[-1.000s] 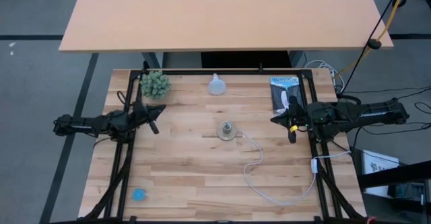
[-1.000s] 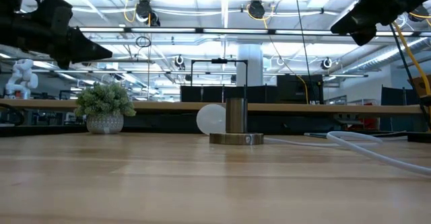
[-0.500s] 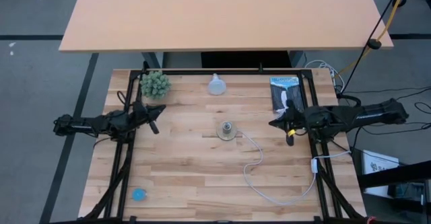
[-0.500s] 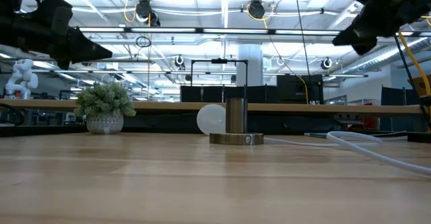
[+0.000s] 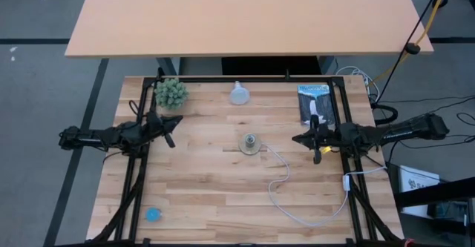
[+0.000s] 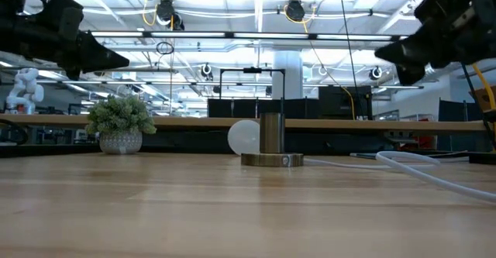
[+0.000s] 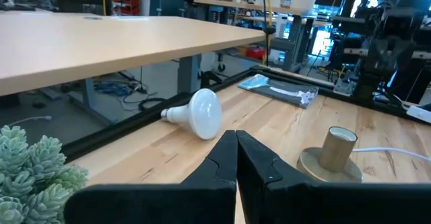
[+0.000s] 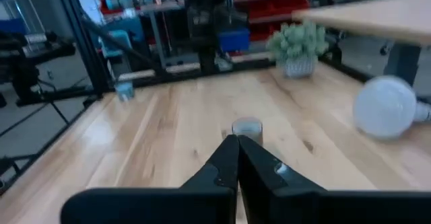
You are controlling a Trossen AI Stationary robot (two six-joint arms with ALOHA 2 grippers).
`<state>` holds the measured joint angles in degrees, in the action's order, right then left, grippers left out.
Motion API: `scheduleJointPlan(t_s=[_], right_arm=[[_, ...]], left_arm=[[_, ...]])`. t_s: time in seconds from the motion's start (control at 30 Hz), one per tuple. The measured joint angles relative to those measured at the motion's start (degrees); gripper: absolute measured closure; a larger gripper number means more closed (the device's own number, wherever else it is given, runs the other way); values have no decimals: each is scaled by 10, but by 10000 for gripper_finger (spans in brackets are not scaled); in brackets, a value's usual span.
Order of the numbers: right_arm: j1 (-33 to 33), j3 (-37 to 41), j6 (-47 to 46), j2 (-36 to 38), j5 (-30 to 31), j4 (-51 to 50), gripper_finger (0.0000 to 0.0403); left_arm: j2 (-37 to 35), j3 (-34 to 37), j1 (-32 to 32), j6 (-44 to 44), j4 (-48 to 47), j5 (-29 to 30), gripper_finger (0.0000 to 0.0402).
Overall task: Screw lightbulb
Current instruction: Return to Home Position
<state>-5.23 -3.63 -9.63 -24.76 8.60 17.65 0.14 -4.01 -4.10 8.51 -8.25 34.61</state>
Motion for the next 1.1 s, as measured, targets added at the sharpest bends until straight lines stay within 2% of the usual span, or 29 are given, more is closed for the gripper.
scheduleJointPlan(t_s=[0.57, 0.8, 1.1], right_arm=[[0, 9, -8, 145, 29, -136, 403], [0, 9, 10, 206, -26, -138, 403], [0, 8, 39, 236, -26, -118, 403]], left_arm=[[0, 0, 0, 0, 1, 0, 401], [0, 0, 0, 0, 1, 0, 401], [0, 0, 0, 0, 1, 0, 401]])
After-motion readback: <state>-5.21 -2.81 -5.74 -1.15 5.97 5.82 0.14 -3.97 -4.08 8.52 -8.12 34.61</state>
